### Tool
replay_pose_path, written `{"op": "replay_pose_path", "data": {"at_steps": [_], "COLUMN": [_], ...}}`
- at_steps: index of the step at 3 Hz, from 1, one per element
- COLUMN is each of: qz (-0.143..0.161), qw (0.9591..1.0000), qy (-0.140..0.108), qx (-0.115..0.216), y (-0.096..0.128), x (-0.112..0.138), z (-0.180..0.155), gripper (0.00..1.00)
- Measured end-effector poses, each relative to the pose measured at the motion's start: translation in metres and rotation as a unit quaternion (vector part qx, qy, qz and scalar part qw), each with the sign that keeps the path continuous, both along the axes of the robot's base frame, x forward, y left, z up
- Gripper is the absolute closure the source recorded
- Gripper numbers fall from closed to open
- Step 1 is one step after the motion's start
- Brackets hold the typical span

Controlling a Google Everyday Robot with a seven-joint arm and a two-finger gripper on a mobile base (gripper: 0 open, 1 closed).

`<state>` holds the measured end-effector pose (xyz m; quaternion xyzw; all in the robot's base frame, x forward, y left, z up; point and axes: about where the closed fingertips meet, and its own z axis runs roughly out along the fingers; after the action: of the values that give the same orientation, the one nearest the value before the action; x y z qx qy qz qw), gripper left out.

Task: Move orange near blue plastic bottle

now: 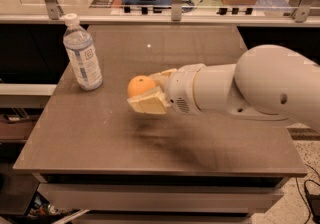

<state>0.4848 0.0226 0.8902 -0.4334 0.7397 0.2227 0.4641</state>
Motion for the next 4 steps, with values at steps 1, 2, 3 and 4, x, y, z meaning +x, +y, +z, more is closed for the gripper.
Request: {"op": "replay_pose_path", "data": {"at_steps": [1,2,3,4], "qz": [0.013,0.037,0.065,0.090], "qw": [0.9998,0.9988,0.9971,0.9952], "qy": [-0.016,-0.028,-0.031,-0.028], "qx": [0.008,0.016,0.024,0.023], "y": [0.021,0.036,0.053,0.069], "x": [0.032,0.058,0.068,0.069], "z": [-0.010,-0.012,-0.014,-0.020], "gripper": [1.00,1.00,1.00,1.00]}}
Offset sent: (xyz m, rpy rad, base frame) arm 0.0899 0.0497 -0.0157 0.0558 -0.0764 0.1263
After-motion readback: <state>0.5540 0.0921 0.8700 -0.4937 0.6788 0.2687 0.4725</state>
